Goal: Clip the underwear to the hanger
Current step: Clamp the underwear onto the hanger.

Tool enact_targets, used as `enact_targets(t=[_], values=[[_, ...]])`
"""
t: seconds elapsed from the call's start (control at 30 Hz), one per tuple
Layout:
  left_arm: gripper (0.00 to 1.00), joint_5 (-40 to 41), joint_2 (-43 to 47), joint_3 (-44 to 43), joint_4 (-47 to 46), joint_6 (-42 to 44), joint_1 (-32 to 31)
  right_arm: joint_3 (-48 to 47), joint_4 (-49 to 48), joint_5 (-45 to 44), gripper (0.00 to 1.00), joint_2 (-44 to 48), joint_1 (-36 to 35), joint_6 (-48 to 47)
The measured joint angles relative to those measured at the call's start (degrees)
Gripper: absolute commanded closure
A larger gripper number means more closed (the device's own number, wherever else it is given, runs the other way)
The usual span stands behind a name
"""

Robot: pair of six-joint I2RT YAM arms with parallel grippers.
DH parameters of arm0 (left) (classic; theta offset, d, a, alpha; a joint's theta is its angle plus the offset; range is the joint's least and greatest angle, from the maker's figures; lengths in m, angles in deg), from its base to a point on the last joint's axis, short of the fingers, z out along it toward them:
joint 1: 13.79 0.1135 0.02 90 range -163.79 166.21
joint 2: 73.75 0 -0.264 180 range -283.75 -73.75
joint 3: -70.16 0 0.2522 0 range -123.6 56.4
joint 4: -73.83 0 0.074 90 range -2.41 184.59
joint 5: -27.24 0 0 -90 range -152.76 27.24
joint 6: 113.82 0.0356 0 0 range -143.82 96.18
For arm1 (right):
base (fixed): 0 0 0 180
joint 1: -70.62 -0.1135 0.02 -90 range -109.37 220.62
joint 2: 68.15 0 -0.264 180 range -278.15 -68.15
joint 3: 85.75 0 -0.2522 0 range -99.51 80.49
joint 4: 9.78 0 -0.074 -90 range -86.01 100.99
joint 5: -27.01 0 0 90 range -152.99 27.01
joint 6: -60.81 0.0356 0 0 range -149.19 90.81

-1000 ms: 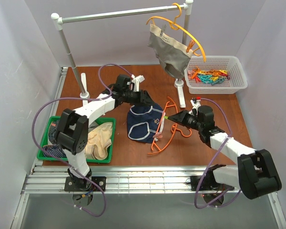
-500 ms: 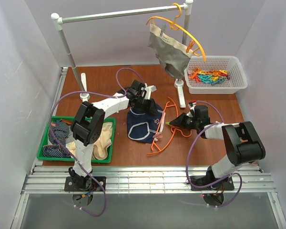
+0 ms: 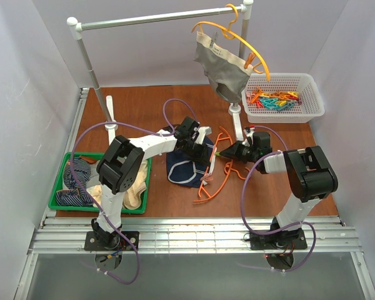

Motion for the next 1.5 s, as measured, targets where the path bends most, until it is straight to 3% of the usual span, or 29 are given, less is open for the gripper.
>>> enact_targets(t=[0.2,0.43,0.7,1.2,1.5], values=[[0.56,2.97,-0.07,-0.22,1.33,0.57,-0.92,-0.15,-1.49,0.96,0.99,-1.03,-0.02,0.17],[0.55,5.18,-1.22,-1.99,2.25,1.07,-2.71,-0.15,-1.9,1.01,0.99,-1.16,-0.48,0.48],[0.65,9.73,-4.04,-5.6,4.11,2.69,-4.85,-0.15,-2.71,0.98,0.99,-1.29,-1.66,1.55],[0.97,15.1,-4.42,-6.47,5.99,5.01,-7.39,-0.24,-3.61,0.85,0.99,-2.1,-2.4,2.03],[1.0,15.52,-4.42,-6.86,6.47,4.44,-7.52,-0.24,-3.58,0.7,0.99,-2.1,-2.47,2.43]])
